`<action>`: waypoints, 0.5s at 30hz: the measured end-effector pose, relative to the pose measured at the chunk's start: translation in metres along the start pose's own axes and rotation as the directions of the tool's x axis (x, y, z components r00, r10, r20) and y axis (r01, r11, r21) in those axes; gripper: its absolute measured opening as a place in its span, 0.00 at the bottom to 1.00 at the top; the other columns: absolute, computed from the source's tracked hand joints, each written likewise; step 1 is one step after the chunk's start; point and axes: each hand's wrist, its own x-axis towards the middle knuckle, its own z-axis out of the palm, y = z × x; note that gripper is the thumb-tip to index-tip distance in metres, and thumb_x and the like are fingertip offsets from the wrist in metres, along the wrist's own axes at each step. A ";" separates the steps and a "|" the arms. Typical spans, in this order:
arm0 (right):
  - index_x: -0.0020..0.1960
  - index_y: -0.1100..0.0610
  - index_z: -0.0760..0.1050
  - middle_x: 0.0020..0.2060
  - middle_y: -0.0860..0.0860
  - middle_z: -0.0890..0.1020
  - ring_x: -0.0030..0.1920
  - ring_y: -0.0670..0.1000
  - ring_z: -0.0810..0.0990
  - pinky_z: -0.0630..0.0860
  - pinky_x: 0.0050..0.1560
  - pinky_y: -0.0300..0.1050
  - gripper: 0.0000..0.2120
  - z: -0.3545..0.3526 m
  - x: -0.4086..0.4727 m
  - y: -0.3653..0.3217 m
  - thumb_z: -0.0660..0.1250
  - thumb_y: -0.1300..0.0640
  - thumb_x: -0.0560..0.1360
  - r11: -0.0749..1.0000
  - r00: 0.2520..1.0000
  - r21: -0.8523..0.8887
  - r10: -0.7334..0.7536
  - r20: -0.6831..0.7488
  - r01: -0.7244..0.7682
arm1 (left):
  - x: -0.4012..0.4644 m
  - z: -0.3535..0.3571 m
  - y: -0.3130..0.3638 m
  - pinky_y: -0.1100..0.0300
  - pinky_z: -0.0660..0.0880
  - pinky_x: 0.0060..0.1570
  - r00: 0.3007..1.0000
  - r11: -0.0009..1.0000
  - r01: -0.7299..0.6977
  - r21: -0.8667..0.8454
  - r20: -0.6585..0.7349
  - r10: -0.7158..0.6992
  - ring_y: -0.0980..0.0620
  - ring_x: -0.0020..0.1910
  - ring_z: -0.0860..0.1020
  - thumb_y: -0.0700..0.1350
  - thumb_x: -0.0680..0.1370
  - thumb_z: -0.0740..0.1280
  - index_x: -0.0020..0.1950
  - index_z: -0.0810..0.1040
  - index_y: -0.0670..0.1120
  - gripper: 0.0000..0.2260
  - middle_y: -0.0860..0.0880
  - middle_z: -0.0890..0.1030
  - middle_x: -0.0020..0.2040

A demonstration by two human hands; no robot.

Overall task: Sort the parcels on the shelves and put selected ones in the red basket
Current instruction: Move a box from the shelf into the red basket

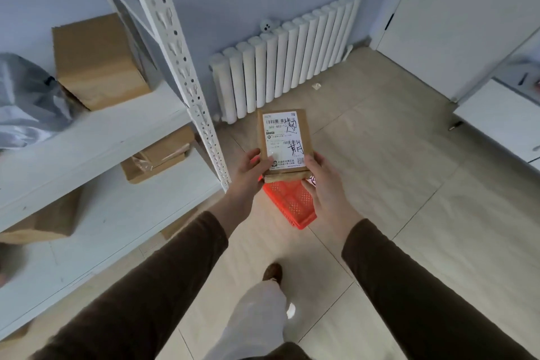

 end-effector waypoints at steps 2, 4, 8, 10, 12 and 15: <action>0.55 0.49 0.78 0.49 0.45 0.85 0.49 0.40 0.82 0.74 0.59 0.45 0.06 -0.009 0.028 -0.010 0.64 0.59 0.83 1.000 1.000 -0.021 0.017 0.007 -0.017 | 0.029 0.014 -0.003 0.67 0.79 0.43 1.000 1.000 0.009 -0.015 -0.022 -0.010 0.52 0.56 0.83 0.44 0.81 0.70 0.70 0.73 0.49 0.18 0.46 0.82 0.66; 0.54 0.49 0.78 0.49 0.46 0.85 0.50 0.42 0.82 0.74 0.62 0.46 0.06 -0.019 0.058 -0.018 0.64 0.58 0.84 0.997 1.000 -0.070 0.025 0.018 -0.024 | 0.060 0.027 -0.008 0.68 0.80 0.42 0.999 0.999 0.026 -0.031 -0.037 -0.027 0.52 0.57 0.83 0.44 0.81 0.70 0.73 0.72 0.48 0.21 0.46 0.81 0.67; 0.61 0.51 0.77 0.52 0.49 0.86 0.57 0.46 0.83 0.73 0.72 0.52 0.08 -0.043 0.118 -0.032 0.64 0.55 0.84 0.990 0.998 -0.131 0.052 0.041 -0.046 | 0.119 0.056 -0.018 0.63 0.80 0.48 0.994 0.996 0.067 -0.065 -0.082 -0.072 0.50 0.60 0.82 0.44 0.80 0.71 0.75 0.71 0.49 0.23 0.46 0.80 0.67; 0.65 0.54 0.77 0.53 0.50 0.87 0.59 0.48 0.83 0.72 0.73 0.53 0.12 -0.056 0.145 -0.037 0.64 0.55 0.84 0.987 0.996 -0.142 0.076 0.044 -0.069 | 0.141 0.071 -0.024 0.62 0.78 0.51 0.991 0.993 0.084 -0.078 -0.099 -0.092 0.51 0.59 0.82 0.44 0.81 0.71 0.75 0.70 0.50 0.23 0.48 0.82 0.65; 0.68 0.55 0.76 0.55 0.52 0.86 0.60 0.50 0.83 0.74 0.71 0.53 0.13 -0.070 0.174 -0.039 0.63 0.55 0.84 0.979 0.993 -0.194 0.084 0.077 -0.068 | 0.162 0.084 -0.032 0.62 0.78 0.50 0.986 0.990 0.103 -0.092 -0.120 -0.114 0.50 0.59 0.82 0.44 0.81 0.71 0.74 0.71 0.52 0.22 0.48 0.82 0.65; 0.68 0.55 0.76 0.58 0.53 0.85 0.62 0.51 0.83 0.77 0.69 0.52 0.14 -0.091 0.218 -0.037 0.63 0.53 0.84 0.950 0.987 -0.306 0.100 0.124 -0.058 | 0.195 0.098 -0.050 0.60 0.79 0.52 0.975 0.981 0.139 -0.134 -0.153 -0.159 0.48 0.61 0.82 0.44 0.81 0.71 0.73 0.71 0.53 0.21 0.48 0.82 0.65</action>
